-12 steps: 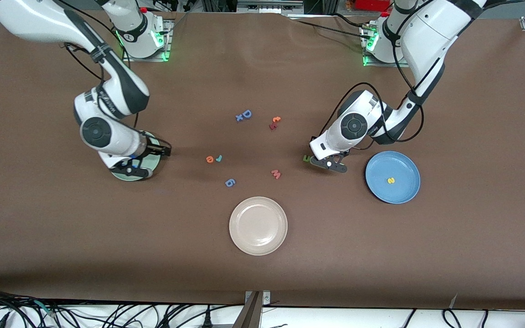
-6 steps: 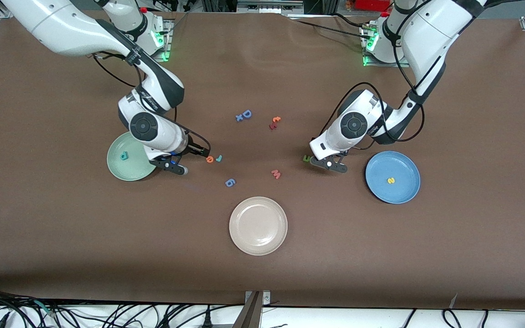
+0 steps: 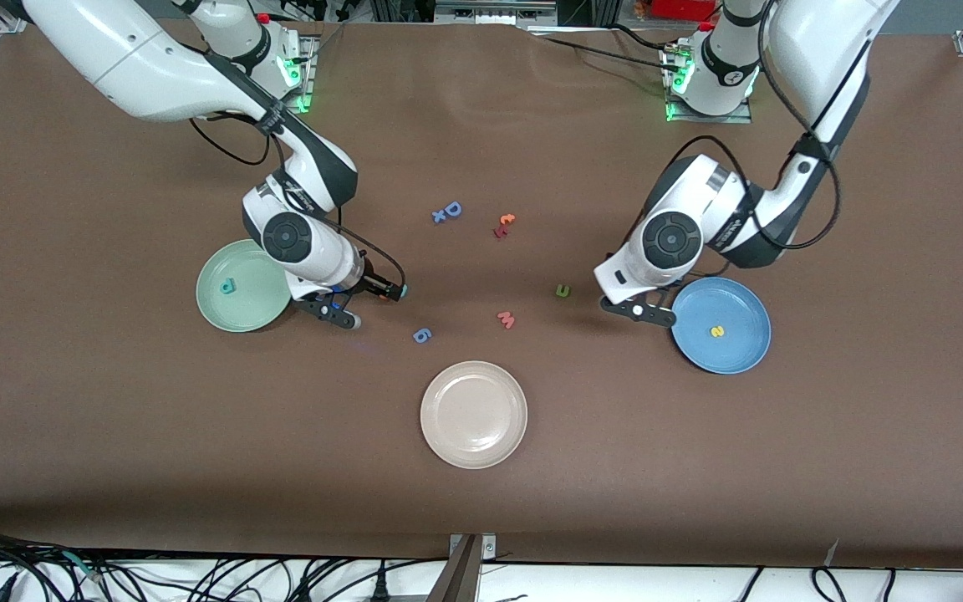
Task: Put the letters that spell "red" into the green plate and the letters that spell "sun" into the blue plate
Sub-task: 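Grasp the yellow u with the left gripper while the right gripper grasps the orange e, then release the u into the blue plate while the right gripper carries the e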
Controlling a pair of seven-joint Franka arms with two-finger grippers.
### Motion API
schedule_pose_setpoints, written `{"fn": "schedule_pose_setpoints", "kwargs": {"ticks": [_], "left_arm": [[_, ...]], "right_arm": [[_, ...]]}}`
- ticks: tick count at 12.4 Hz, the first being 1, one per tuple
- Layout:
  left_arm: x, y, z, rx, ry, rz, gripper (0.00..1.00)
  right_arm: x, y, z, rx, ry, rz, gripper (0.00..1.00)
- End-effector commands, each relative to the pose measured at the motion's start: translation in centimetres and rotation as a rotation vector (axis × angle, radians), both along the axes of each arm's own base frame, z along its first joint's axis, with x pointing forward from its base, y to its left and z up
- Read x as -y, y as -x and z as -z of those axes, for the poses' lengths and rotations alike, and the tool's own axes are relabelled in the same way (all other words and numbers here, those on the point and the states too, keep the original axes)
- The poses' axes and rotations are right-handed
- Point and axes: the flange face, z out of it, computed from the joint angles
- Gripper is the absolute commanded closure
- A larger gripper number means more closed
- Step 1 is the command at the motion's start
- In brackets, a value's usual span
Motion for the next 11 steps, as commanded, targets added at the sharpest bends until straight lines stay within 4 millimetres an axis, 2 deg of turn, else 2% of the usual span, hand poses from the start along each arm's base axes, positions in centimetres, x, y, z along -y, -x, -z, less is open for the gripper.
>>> {"fn": "schedule_pose_setpoints", "kwargs": {"ticks": [1, 3, 4, 7, 9, 10, 11], "left_arm": [[-4.8, -1.7, 0.2, -0.032, -0.018, 0.090, 1.00], [-6.8, -2.1, 1.2, -0.054, -0.011, 0.095, 1.00], [-7.7, -2.3, 2.3, -0.071, -0.001, 0.089, 1.00], [-8.1, -2.9, 4.9, -0.044, -0.003, 0.139, 1.00], [-10.3, -4.0, 7.3, -0.003, 0.011, 0.141, 1.00], [-11.0, -4.1, 7.9, -0.003, 0.019, 0.128, 1.00], [-10.8, -4.1, 7.9, -0.001, 0.019, 0.129, 0.65]], "right_arm": [[-1.0, -0.5, 0.9, 0.030, 0.035, -0.007, 0.15], [-1.1, -0.4, 0.9, 0.030, 0.033, -0.007, 0.15], [-1.0, -0.4, 1.0, 0.028, 0.034, -0.006, 0.16], [-1.0, -0.4, 1.1, 0.027, 0.034, -0.009, 0.33], [-0.9, -0.4, 1.1, 0.030, 0.037, -0.011, 0.45], [-0.9, -0.3, 1.2, 0.029, 0.038, -0.013, 0.47], [-0.9, -0.3, 1.3, 0.028, 0.038, -0.013, 0.47]]}}
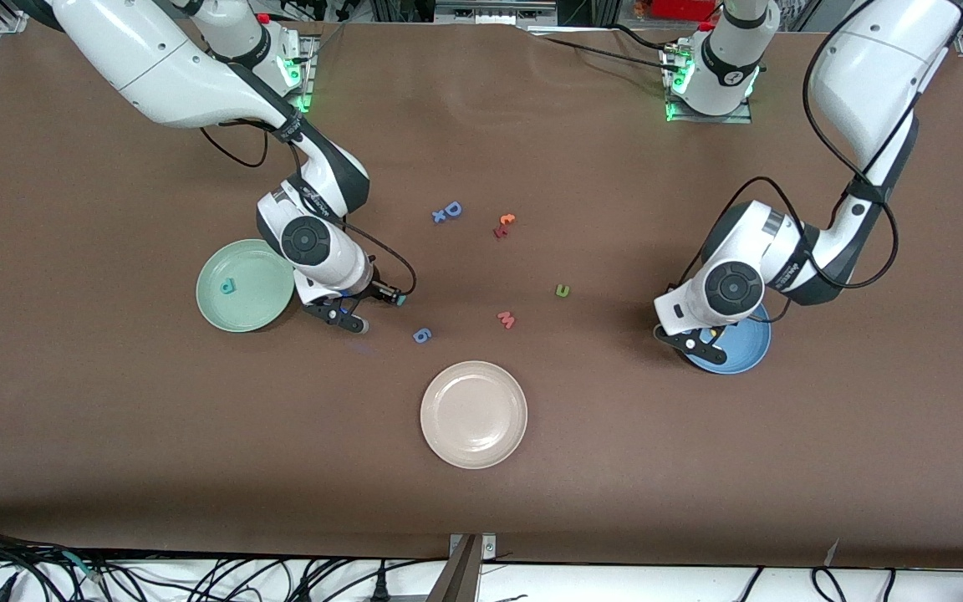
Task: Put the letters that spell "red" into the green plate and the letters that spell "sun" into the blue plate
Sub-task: 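Release the u into the blue plate while the right gripper carries the e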
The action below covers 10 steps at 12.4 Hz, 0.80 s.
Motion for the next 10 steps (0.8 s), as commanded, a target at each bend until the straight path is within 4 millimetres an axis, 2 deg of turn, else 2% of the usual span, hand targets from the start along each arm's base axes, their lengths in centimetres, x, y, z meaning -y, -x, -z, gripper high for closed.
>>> {"fn": "schedule_pose_setpoints", "kwargs": {"ticks": [1, 5, 7, 10], "left_arm": [[-0.9, -0.5, 0.3, 0.015, 0.006, 0.011, 0.01], [0.7, -0.3, -0.4, 0.022, 0.018, 0.001, 0.00], [4.8, 0.4, -1.8, 0.038, 0.052, -0.065, 0.00], [10.4, 2.2, -2.9, 0.066, 0.064, -0.166, 0.00]], "right_arm": [[-0.3, -0.1, 0.5, 0.007, 0.008, -0.001, 0.50], [-1.4, 0.5, 0.5, 0.003, 0.004, -0.011, 0.52], [-1.7, 0.6, 0.6, 0.006, 0.004, 0.005, 0.53], [-1.8, 0.7, 0.9, 0.005, 0.001, 0.006, 0.73]]}}
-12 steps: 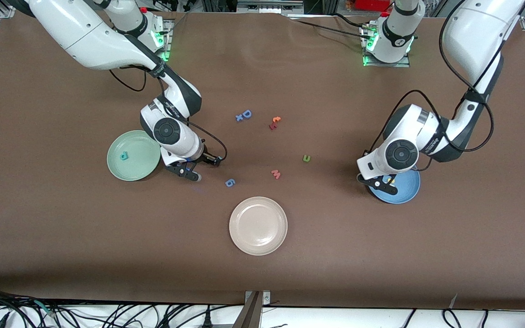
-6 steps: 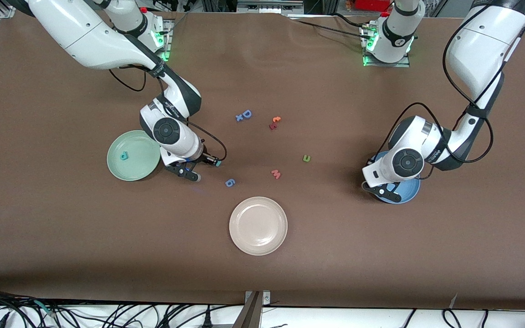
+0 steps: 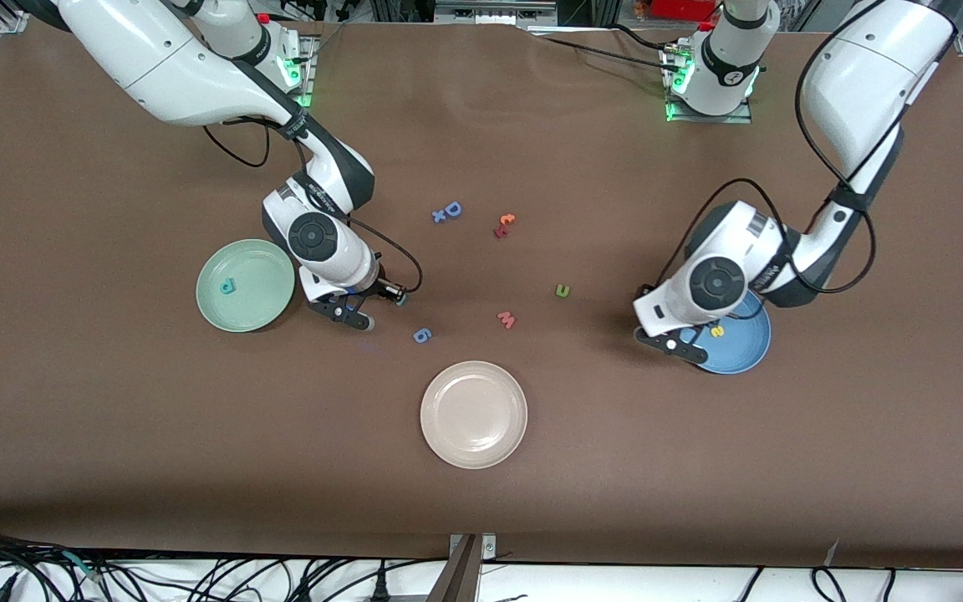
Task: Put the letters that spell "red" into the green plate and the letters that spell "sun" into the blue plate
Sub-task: 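Release the u into the blue plate while the right gripper carries the e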
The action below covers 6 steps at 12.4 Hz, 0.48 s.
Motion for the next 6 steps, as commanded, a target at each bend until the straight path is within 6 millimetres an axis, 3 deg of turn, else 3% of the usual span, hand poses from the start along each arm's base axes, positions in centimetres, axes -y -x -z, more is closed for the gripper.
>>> {"fn": "schedule_pose_setpoints", "kwargs": {"ticks": [1, 3, 6], "left_arm": [[5.1, 1.8, -0.8, 0.013, 0.001, -0.057, 0.00], [9.8, 2.6, -0.1, 0.044, 0.026, -0.100, 0.00], [14.8, 4.4, 2.2, 0.085, 0.123, -0.135, 0.00]], "right_arm": [[-0.6, 0.2, 1.0, 0.000, 0.002, 0.008, 0.75], [-0.4, 0.1, 1.1, 0.001, 0.004, 0.009, 0.84], [-0.2, -0.1, 0.8, 0.003, 0.007, 0.009, 0.84]]}}
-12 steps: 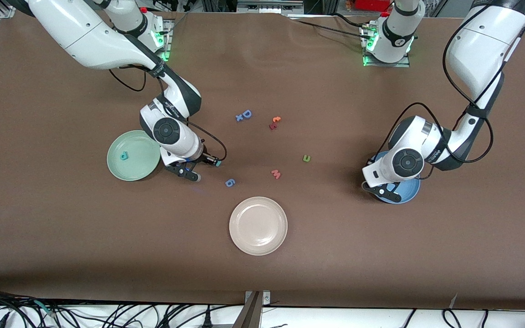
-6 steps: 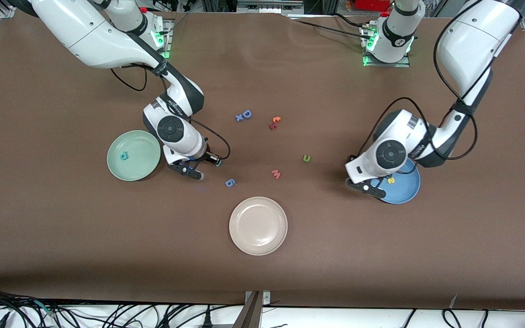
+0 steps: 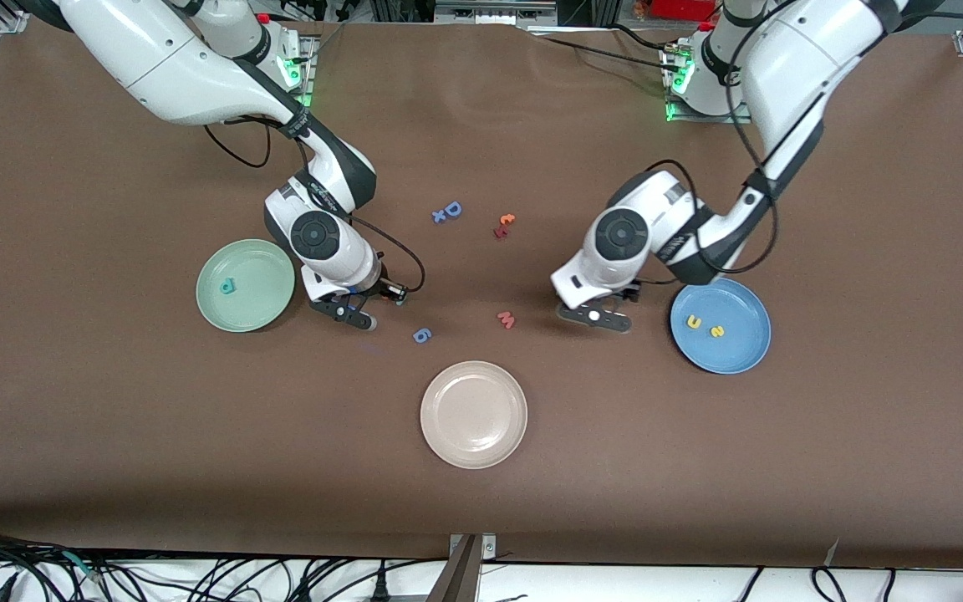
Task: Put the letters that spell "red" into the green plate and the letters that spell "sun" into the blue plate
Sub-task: 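Release the u into the blue plate while the right gripper carries the e, then grasp the green n with the left gripper while the right gripper releases the e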
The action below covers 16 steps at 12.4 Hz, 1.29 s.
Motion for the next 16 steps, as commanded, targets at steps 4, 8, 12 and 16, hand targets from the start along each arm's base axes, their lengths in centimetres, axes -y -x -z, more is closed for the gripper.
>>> {"fn": "schedule_pose_setpoints", "kwargs": {"ticks": [4, 8, 12, 16], "left_arm": [[2.5, 1.0, 3.0, -0.003, 0.021, 0.019, 0.01], [2.5, 1.5, 4.7, -0.004, 0.000, 0.051, 0.09], [2.6, 1.8, 4.9, -0.008, -0.001, 0.057, 0.92], [2.1, 1.1, 4.1, -0.002, -0.010, 0.045, 1.00]], "right_arm": [[2.3, -1.2, -2.5, 0.000, 0.075, -0.019, 0.84], [8.3, -2.7, -5.2, -0.069, 0.154, -0.117, 0.84], [15.3, -4.2, -6.1, -0.125, 0.156, -0.212, 0.84], [20.1, -3.9, -4.3, -0.178, 0.135, -0.256, 0.84]]}}
